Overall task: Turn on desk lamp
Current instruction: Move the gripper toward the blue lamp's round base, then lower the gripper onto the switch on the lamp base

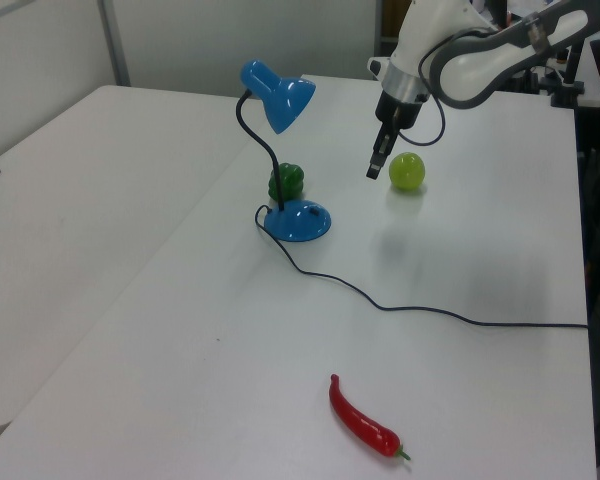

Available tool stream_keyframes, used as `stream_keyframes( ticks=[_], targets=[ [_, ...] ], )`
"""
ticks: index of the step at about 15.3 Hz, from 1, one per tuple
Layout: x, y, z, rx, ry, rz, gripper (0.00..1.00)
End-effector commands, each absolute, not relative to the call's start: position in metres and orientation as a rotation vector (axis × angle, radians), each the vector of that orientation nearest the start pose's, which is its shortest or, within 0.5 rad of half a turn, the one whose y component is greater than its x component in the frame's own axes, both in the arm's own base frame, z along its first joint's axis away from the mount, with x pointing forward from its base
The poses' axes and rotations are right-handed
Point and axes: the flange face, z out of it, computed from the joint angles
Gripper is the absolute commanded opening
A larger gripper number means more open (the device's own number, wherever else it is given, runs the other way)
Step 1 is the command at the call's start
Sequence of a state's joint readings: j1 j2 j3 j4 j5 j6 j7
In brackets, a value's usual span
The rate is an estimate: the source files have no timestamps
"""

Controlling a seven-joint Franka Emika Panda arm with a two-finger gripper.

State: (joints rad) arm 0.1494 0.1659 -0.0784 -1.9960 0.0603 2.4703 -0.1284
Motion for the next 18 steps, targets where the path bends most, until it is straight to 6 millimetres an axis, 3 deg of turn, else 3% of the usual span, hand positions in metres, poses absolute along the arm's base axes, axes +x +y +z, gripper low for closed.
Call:
stream_keyframes(
  ticks=[1,10,18],
  targets=[
    [0.622,0.057,0.392,-3.052,-0.224,-0.579,0.0],
    [0.642,0.065,0.361,-3.021,-0.241,-0.788,0.0],
    [0.666,0.074,0.358,-3.001,-0.256,-0.864,0.0]
  ],
)
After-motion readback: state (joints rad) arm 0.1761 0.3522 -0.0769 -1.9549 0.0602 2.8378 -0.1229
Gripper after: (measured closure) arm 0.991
